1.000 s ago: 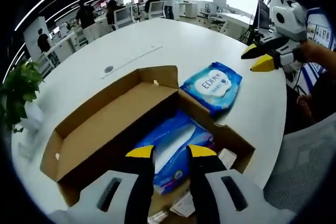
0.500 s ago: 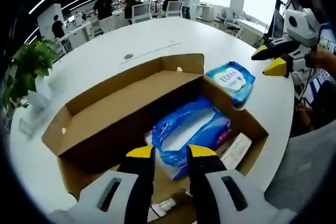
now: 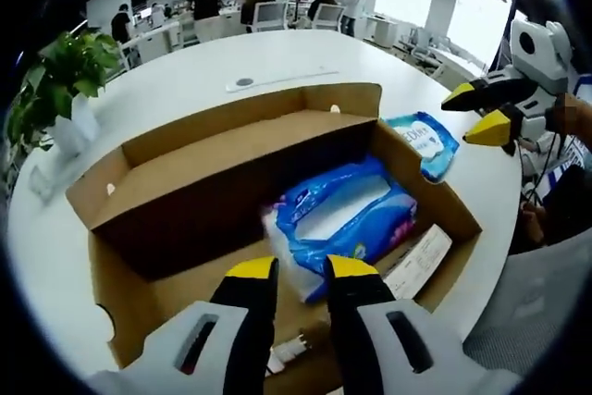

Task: Operate the shoe box by opening the lid, removing the specified soft item, and placing it in the target area until the item is outside and the box remains undamaged.

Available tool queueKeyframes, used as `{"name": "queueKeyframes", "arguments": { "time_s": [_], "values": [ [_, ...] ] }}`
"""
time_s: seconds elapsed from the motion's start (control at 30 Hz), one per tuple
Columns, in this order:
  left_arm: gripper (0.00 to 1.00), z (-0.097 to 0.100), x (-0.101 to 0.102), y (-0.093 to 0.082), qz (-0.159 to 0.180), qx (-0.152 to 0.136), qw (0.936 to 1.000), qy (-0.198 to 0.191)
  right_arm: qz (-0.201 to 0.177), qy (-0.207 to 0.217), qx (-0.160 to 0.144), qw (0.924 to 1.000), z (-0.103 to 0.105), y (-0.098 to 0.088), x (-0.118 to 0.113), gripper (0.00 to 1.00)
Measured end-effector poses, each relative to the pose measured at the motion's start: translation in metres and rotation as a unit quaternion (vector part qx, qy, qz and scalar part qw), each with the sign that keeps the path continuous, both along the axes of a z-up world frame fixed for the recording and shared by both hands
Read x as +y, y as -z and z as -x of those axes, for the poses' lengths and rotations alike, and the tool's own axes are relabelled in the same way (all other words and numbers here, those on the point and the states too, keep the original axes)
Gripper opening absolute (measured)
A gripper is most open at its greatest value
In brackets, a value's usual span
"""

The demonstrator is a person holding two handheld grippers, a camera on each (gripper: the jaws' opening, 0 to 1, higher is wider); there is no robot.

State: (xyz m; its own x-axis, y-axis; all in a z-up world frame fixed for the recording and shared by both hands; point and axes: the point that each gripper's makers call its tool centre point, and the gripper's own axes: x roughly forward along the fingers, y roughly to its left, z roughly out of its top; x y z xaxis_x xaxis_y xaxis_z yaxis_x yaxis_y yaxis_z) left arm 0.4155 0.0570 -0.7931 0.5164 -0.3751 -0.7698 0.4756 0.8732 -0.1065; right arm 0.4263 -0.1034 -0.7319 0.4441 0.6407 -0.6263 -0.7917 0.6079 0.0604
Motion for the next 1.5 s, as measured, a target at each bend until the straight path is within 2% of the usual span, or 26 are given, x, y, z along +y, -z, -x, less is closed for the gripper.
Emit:
{"name": "queueKeyframes", "arguments": {
  "time_s": [0.37,0.63,0.77,1.23,1.5],
  "values": [
    [0.13,0.003,-0.003,0.008,0.021,0.021,0.9995,-0.010,0.022,-0.043,-0.013,0.9987,-0.008,0.004,0.032,0.27],
    [0.10,0.004,-0.006,0.011,0.032,0.031,0.9989,-0.012,0.039,-0.071,-0.014,0.9966,-0.011,0.016,0.050,0.26],
    [0.00,0.005,-0.008,0.011,0.036,0.035,0.9987,-0.010,0.048,-0.082,-0.014,0.9953,-0.013,0.024,0.058,0.25],
    [0.00,0.008,0.000,0.009,0.042,0.044,0.9979,-0.022,0.073,-0.107,-0.018,0.9914,-0.024,0.044,0.078,0.20],
    [0.00,0.013,0.006,0.006,0.045,0.045,0.9974,-0.032,0.082,-0.123,-0.015,0.9889,-0.023,0.053,0.089,0.17]
  ]
}}
